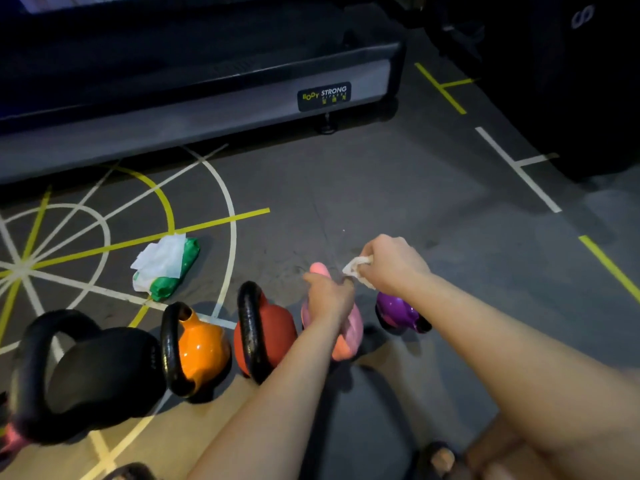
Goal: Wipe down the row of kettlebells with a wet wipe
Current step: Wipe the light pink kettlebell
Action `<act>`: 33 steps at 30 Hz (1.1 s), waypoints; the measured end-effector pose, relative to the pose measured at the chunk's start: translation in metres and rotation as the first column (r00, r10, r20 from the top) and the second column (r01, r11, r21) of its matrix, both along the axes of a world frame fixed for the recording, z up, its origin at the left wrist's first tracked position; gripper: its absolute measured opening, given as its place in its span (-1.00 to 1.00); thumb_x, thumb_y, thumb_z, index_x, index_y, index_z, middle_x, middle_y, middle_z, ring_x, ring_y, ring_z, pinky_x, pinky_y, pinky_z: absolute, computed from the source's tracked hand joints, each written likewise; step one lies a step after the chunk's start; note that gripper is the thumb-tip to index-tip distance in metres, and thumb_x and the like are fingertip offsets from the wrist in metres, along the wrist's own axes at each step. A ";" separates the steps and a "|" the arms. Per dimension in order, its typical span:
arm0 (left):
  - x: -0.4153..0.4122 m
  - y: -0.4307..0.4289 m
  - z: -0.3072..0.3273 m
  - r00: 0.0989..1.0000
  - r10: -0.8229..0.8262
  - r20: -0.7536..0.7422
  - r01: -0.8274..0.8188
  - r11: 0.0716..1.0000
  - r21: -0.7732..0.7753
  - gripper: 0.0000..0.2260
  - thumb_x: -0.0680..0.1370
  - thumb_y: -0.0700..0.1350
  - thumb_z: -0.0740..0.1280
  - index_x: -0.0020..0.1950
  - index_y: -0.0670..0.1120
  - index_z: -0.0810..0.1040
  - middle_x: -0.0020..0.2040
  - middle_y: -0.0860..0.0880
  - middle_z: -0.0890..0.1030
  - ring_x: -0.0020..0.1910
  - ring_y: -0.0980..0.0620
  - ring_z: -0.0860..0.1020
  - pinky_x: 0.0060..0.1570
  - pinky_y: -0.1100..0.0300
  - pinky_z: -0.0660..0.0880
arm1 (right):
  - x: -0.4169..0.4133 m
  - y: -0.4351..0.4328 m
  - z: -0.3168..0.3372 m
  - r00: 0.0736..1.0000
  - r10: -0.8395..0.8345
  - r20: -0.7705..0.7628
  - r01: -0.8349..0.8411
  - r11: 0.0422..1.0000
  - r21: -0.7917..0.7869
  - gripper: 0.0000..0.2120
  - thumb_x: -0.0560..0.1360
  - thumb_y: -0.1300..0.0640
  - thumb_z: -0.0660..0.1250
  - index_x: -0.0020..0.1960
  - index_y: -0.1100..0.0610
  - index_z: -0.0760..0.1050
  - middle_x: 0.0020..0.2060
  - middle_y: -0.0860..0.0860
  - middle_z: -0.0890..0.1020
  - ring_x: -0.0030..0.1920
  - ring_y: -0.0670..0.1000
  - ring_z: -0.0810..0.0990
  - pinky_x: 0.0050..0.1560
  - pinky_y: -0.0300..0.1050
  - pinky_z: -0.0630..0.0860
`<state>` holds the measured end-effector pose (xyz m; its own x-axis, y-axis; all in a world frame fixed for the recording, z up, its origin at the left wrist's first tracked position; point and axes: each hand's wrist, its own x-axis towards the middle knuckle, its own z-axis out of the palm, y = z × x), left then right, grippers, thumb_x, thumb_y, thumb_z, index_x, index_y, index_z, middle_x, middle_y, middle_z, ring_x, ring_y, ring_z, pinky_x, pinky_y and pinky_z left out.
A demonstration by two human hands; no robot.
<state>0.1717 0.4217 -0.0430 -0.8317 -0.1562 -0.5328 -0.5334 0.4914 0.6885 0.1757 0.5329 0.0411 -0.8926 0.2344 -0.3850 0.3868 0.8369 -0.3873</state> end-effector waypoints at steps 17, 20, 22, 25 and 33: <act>0.010 -0.025 -0.002 0.407 -0.907 0.109 0.849 0.331 -0.412 -0.68 0.54 0.09 0.29 0.28 0.15 0.39 0.29 -0.07 0.58 0.25 -0.22 0.53 0.12 -0.03 0.44 | -0.007 0.016 -0.008 0.995 -0.094 0.023 0.095 0.994 -0.061 -0.69 0.38 0.32 0.30 -0.01 0.05 0.69 -0.09 0.09 0.70 -0.06 0.15 0.67 -0.01 -0.05 0.64; 0.026 -0.032 -0.001 0.300 -0.942 0.151 0.830 0.180 -0.528 -0.72 0.53 0.13 0.25 0.24 0.19 0.46 0.28 0.00 0.58 0.26 -0.16 0.54 0.12 -0.03 0.45 | 0.011 0.022 -0.007 0.990 -0.131 0.053 0.133 0.991 -0.031 -0.72 0.39 0.31 0.33 0.01 0.07 0.69 -0.05 0.12 0.70 -0.06 0.16 0.66 -0.02 -0.07 0.62; 0.035 -0.036 -0.003 0.279 -0.950 0.144 0.815 0.155 -0.558 -0.70 0.51 0.13 0.23 0.22 0.17 0.52 0.22 -0.02 0.61 0.21 -0.16 0.57 0.00 0.01 0.42 | 0.027 0.025 -0.009 0.984 -0.154 0.089 0.155 0.988 -0.008 -0.76 0.45 0.29 0.32 0.02 0.10 0.68 -0.03 0.14 0.67 -0.09 0.16 0.63 -0.11 -0.14 0.53; 0.040 -0.042 -0.007 0.249 -0.959 0.135 0.826 0.138 -0.547 -0.71 0.46 0.11 0.22 0.14 0.14 0.56 0.11 -0.01 0.65 0.13 -0.15 0.60 -0.07 0.03 0.44 | 0.056 0.031 -0.020 0.964 -0.224 0.140 0.224 0.974 0.013 -0.83 0.51 0.20 0.29 -0.01 0.18 0.65 -0.09 0.17 0.64 -0.10 0.18 0.64 -0.11 -0.12 0.54; 0.029 -0.040 -0.001 0.232 -0.970 0.071 0.863 0.172 -0.475 -0.81 0.45 0.11 0.31 0.01 0.09 0.52 0.06 -0.04 0.65 0.11 -0.16 0.58 -0.04 0.06 0.45 | 0.106 0.016 -0.095 0.510 -0.854 0.099 0.806 0.435 -0.400 -0.84 0.43 0.11 0.49 -0.01 0.12 0.71 -0.13 0.15 0.71 -0.04 0.13 0.67 -0.05 -0.18 0.52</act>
<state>0.2003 0.3817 -0.0438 -0.5668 0.6885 -0.4524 0.6092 0.7200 0.3324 0.2812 0.5486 -0.0538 -0.3816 0.7551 -0.5331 0.7565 -0.0763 -0.6496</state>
